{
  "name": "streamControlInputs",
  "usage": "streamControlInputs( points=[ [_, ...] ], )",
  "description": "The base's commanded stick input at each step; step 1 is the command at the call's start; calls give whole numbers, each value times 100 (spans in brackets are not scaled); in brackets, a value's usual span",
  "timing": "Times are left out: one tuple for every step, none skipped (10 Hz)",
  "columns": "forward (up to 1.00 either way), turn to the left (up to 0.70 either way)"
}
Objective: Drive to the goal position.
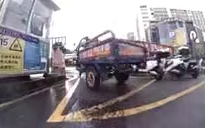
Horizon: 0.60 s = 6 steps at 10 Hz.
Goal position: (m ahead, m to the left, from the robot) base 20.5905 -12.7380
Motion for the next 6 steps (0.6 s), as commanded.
streamControlInputs(
  points=[
    [70,0],
    [70,0],
    [70,0],
    [70,0],
    [70,0],
    [70,0]
  ],
)
